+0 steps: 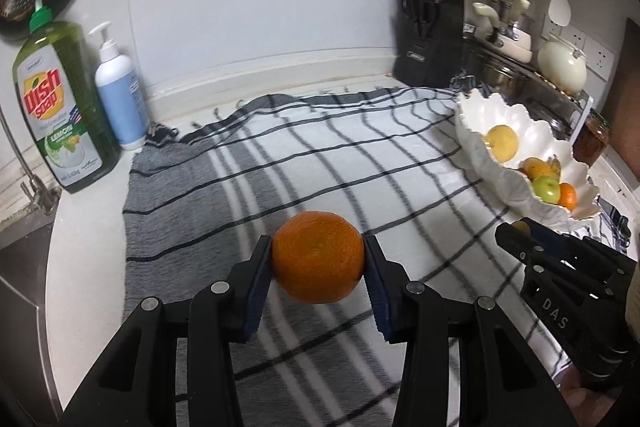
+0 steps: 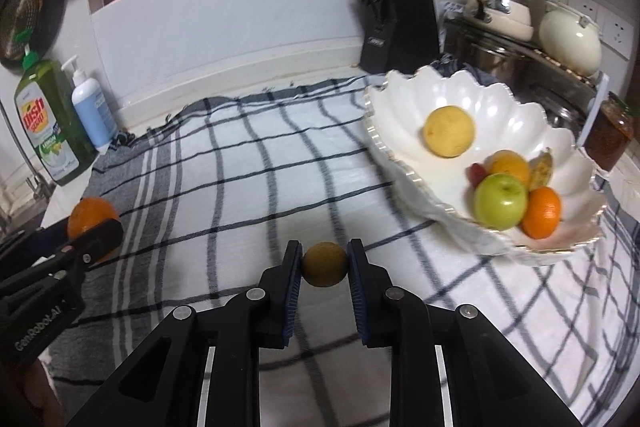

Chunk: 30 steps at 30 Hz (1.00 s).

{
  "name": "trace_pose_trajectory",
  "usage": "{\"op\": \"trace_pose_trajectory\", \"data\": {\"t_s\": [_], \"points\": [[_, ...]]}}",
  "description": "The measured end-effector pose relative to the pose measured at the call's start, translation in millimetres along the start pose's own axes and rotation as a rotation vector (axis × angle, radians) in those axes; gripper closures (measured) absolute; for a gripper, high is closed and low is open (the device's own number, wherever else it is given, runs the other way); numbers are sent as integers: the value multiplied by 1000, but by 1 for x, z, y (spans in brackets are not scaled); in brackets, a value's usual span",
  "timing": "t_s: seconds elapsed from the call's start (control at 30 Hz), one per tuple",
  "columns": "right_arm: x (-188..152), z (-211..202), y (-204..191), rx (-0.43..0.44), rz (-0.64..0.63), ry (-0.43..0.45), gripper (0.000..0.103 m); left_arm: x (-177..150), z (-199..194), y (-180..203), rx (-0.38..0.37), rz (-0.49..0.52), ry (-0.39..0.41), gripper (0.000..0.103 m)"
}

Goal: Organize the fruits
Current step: 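Grasp the small yellow fruit with the right tool while the left tool holds the tangerine, then carry the tangerine and small yellow fruit into the white bowl and open both tools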

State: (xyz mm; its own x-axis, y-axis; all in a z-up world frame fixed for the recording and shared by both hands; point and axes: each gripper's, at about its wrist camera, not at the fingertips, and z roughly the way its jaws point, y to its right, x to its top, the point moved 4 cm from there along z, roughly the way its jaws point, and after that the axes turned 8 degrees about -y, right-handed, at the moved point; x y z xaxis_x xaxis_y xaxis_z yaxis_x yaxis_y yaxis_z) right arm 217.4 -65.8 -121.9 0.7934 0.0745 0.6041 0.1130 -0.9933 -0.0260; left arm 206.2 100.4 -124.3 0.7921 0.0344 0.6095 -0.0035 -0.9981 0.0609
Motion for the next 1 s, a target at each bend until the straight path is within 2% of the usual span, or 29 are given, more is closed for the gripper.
{"op": "trace_pose_trajectory", "data": {"t_s": [0.6, 1.0], "points": [[3, -51, 115, -96, 150, 69, 79, 29, -8, 123, -114, 143, 26, 59], [23, -56, 167, -131, 210, 102, 78, 69, 0, 177, -146, 204, 57, 59]]}}
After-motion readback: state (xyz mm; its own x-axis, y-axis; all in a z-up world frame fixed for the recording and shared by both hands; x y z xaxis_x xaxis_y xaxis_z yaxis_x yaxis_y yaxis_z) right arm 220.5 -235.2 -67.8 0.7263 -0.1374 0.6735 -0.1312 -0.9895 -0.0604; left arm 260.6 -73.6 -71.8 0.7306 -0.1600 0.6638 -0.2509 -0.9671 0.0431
